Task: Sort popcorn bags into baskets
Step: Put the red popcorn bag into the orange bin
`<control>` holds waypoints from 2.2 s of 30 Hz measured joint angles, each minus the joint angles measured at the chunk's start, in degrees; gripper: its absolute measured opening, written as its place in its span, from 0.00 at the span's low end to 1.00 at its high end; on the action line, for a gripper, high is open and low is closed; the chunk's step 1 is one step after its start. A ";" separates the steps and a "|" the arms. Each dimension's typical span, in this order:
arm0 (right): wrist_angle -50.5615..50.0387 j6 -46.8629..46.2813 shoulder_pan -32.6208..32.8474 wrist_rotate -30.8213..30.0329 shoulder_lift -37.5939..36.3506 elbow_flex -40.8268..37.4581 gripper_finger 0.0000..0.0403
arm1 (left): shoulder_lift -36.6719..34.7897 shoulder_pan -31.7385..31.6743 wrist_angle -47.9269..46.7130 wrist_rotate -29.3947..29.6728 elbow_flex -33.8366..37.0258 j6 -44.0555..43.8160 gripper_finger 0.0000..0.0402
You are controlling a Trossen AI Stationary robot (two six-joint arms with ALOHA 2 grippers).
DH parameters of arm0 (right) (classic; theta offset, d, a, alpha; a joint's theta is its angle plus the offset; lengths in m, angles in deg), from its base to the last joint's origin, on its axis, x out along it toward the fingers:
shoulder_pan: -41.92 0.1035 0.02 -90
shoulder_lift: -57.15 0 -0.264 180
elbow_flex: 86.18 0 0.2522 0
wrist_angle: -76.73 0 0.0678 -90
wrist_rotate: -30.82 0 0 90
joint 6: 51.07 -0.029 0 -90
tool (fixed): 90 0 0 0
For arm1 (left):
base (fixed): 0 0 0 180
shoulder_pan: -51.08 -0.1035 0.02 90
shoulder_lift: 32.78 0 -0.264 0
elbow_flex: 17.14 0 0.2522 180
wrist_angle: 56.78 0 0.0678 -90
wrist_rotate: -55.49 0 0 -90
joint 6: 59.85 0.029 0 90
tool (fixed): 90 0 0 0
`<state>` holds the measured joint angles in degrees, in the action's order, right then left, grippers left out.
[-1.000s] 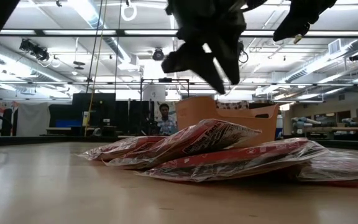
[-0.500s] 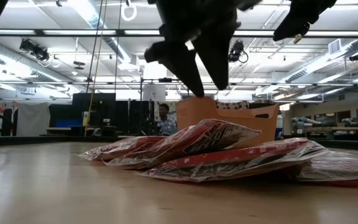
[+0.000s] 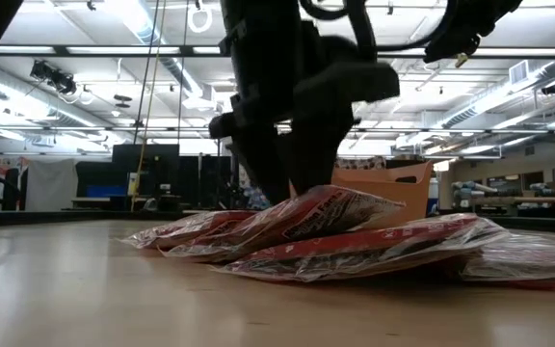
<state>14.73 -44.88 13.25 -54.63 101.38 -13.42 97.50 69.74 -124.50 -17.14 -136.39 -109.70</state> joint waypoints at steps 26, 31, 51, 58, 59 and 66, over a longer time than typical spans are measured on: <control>0.21 1.06 0.00 0.04 0.02 0.00 0.42 | -0.65 -0.66 -7.22 0.24 -1.80 4.57 0.01; 0.38 1.38 0.01 0.05 0.00 0.00 0.42 | -3.20 -1.23 -5.60 0.64 -4.82 10.38 0.01; 1.07 -0.93 0.00 -0.34 0.01 0.00 0.42 | -3.67 -18.02 13.32 9.64 -18.03 35.07 0.00; 1.04 -2.19 0.01 -0.42 0.00 0.00 0.42 | -3.43 -24.86 14.06 12.07 -17.95 43.91 0.00; 1.04 -2.21 0.00 -0.42 0.00 0.00 0.42 | -3.06 -25.65 14.06 11.98 -17.95 45.11 0.00; 1.02 -3.88 0.00 -0.42 0.00 0.00 0.42 | 1.70 -30.01 12.26 7.92 -17.71 45.97 0.11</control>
<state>15.75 -48.75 13.26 -55.04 101.38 -13.42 99.21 39.73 -112.23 -9.22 -154.09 -63.73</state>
